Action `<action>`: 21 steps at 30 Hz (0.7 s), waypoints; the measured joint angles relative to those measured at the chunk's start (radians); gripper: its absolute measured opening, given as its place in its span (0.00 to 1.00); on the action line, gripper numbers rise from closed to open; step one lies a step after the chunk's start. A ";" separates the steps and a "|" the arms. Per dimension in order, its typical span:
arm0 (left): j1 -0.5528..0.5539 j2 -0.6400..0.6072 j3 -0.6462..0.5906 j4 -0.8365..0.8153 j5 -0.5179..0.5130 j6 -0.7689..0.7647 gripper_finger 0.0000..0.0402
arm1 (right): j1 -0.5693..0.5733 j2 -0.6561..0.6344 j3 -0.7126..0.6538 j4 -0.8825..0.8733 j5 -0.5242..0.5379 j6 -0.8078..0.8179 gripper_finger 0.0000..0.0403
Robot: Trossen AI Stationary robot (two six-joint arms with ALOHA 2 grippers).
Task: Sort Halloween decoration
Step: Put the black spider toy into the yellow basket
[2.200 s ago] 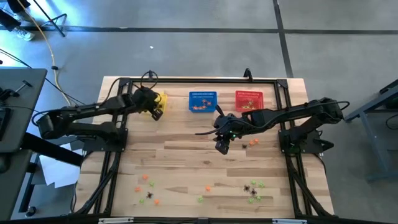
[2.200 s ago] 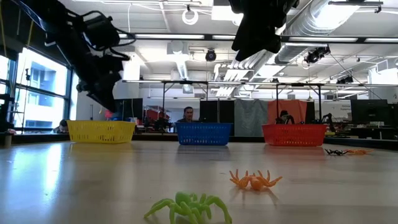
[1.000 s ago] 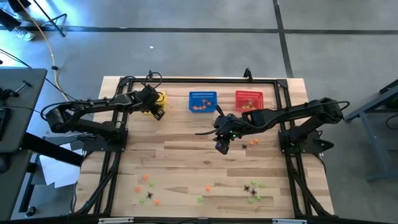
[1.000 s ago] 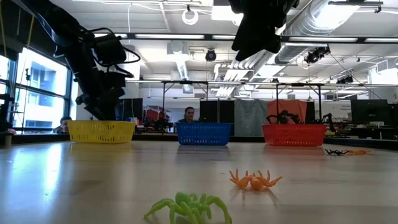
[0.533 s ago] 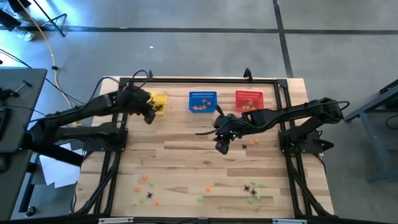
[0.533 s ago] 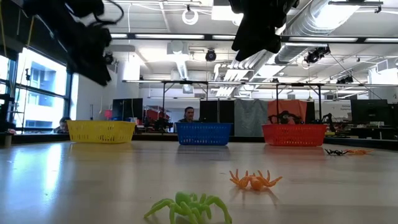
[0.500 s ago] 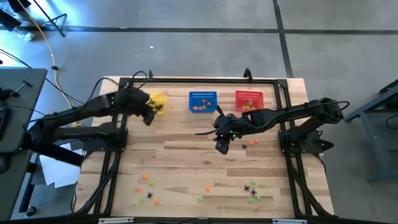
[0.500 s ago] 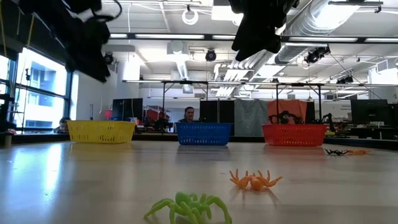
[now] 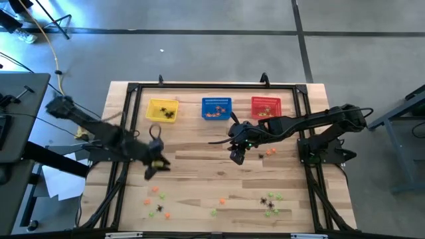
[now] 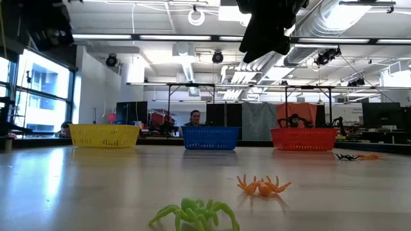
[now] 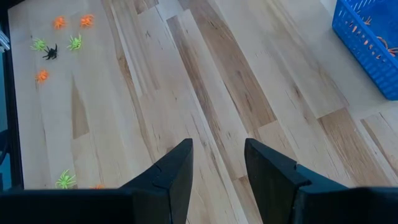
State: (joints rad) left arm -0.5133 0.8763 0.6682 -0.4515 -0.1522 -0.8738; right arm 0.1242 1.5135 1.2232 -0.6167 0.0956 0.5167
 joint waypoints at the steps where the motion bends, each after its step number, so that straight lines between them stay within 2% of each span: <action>1: -0.048 0.030 0.000 0.033 -0.034 -0.018 0.34 | 0.000 0.000 0.000 0.000 0.000 0.000 0.35; 7: -0.226 0.210 0.000 0.097 -0.160 -0.164 0.34 | 0.000 0.000 0.000 0.000 0.000 0.000 0.35; 13: -0.335 0.378 0.029 0.080 -0.146 -0.394 0.34 | 0.000 0.000 0.000 0.000 0.000 0.000 0.35; 16: -0.388 0.477 0.124 -0.035 -0.115 -0.482 0.34 | 0.000 0.000 0.000 0.000 0.000 0.000 0.35; 21: -0.447 0.659 0.348 -0.354 -0.061 -0.550 0.36 | 0.000 0.000 0.000 0.000 0.000 0.000 0.35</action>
State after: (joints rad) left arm -0.9603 1.5354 1.0159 -0.8058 -0.2128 -1.4237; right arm 0.1242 1.5135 1.2232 -0.6169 0.0955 0.5167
